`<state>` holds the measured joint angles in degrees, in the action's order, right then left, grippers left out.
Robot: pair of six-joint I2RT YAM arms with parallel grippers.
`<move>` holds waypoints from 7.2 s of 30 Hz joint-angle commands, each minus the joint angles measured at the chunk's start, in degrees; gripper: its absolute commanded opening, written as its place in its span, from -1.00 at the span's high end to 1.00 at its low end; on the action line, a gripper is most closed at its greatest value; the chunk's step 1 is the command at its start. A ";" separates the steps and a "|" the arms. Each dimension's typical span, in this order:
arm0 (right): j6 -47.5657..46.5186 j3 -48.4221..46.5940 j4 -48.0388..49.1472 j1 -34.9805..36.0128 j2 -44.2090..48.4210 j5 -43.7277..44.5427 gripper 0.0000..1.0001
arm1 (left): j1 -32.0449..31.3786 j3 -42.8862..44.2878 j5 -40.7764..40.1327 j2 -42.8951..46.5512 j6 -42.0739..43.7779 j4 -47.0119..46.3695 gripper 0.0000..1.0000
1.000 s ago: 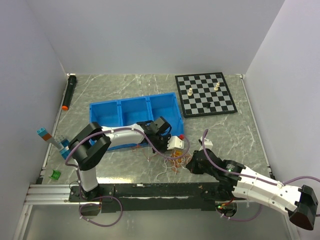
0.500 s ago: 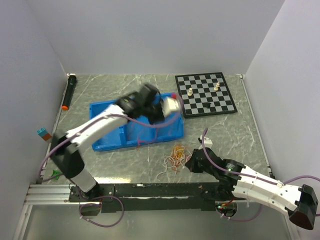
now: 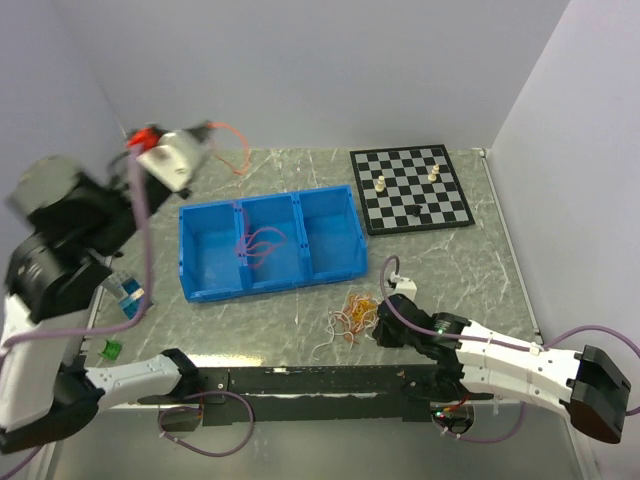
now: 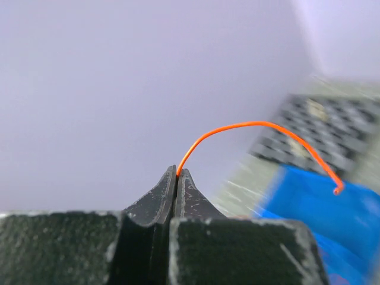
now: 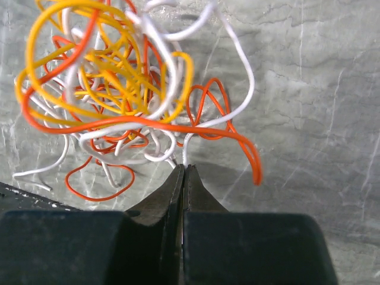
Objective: Untangle the cables
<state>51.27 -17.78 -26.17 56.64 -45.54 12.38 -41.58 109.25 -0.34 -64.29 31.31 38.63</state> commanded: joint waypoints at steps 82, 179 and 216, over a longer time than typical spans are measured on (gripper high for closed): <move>15.88 -8.59 -27.35 8.48 16.27 3.70 1.00 | -14.93 -38.34 25.55 -30.97 11.23 -25.00 -0.89; 16.67 -7.36 -15.40 5.67 -6.84 7.30 1.00 | -6.49 -3.35 -16.09 10.33 9.28 -37.55 0.99; 9.28 -18.00 -15.75 9.10 7.74 15.83 1.00 | -6.58 -10.18 3.94 5.76 14.83 -32.30 0.98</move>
<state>61.28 -36.32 -42.02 65.30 -38.04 26.85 -48.14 103.88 1.34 -58.89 46.37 6.79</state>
